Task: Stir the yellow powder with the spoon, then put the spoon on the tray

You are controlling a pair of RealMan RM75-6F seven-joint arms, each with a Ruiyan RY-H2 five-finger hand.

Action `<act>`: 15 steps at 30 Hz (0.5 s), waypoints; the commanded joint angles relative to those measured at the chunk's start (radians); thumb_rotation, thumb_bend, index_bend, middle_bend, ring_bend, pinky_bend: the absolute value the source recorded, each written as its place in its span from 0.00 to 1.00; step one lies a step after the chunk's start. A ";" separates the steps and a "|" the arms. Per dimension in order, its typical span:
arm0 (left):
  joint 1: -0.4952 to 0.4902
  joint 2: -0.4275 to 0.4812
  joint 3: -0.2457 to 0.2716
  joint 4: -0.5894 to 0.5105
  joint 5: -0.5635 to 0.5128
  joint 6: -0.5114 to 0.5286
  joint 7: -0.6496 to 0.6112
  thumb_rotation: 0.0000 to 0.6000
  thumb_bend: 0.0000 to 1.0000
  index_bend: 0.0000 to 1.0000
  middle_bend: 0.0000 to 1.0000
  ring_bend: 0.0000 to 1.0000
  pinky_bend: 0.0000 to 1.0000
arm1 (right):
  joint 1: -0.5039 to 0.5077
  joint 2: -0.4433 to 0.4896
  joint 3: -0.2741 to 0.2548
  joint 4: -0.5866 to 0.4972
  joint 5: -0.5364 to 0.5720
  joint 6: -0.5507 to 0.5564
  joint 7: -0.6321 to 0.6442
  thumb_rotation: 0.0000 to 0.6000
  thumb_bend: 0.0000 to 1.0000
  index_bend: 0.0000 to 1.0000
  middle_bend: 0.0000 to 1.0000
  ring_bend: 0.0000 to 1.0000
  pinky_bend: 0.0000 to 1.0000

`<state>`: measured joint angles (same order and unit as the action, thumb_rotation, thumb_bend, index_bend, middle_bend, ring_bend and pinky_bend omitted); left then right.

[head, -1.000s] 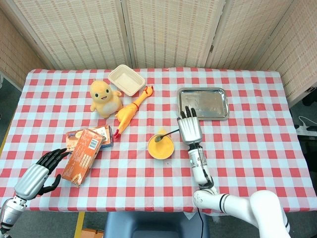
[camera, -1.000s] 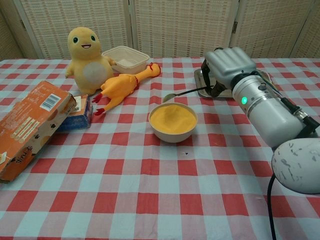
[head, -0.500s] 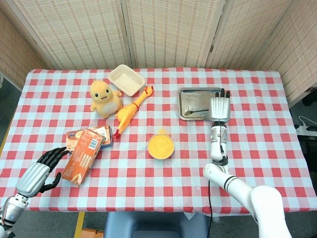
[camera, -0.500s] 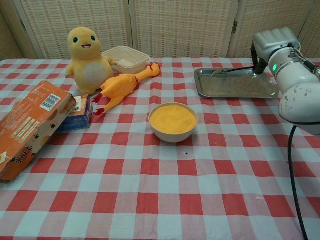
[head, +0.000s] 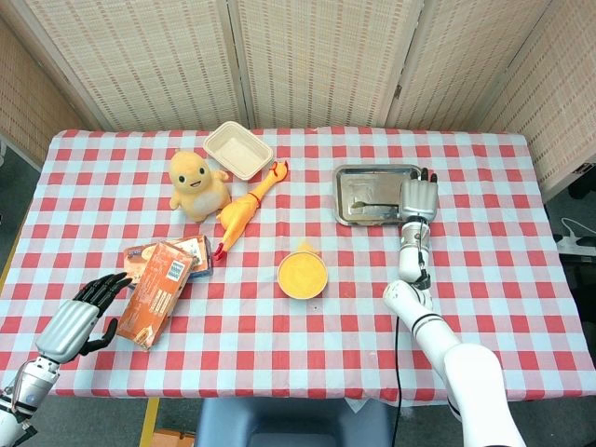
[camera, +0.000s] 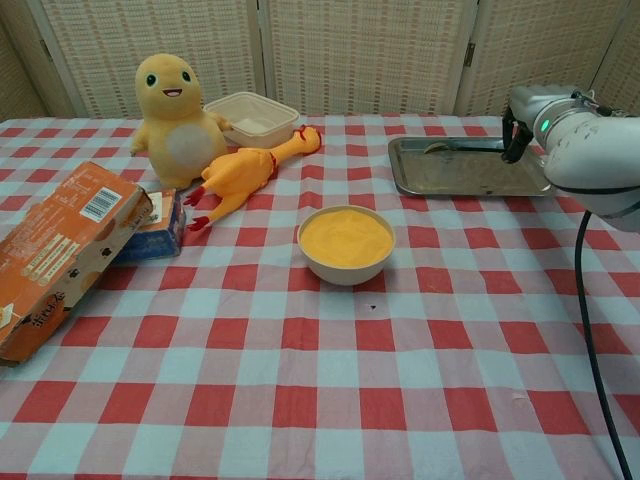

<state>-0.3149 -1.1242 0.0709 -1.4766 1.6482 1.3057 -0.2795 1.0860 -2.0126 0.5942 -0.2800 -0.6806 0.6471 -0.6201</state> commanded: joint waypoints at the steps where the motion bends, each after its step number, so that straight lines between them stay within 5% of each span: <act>1: 0.002 0.000 0.000 -0.001 0.000 0.002 0.001 1.00 0.63 0.00 0.00 0.00 0.10 | 0.007 0.015 0.008 0.000 -0.007 -0.003 0.028 1.00 0.19 0.00 0.00 0.00 0.07; 10: 0.009 0.001 0.009 -0.008 0.030 0.027 0.004 1.00 0.63 0.00 0.00 0.00 0.10 | -0.056 0.107 -0.008 -0.134 -0.015 0.046 -0.018 1.00 0.06 0.00 0.00 0.00 0.03; 15: 0.014 0.004 0.013 -0.011 0.047 0.047 0.007 1.00 0.63 0.00 0.00 0.00 0.10 | -0.117 0.183 -0.012 -0.299 -0.002 0.102 -0.032 1.00 0.05 0.00 0.00 0.00 0.02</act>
<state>-0.3014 -1.1209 0.0833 -1.4879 1.6947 1.3515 -0.2730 1.0110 -1.8801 0.5875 -0.4896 -0.6886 0.7118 -0.6418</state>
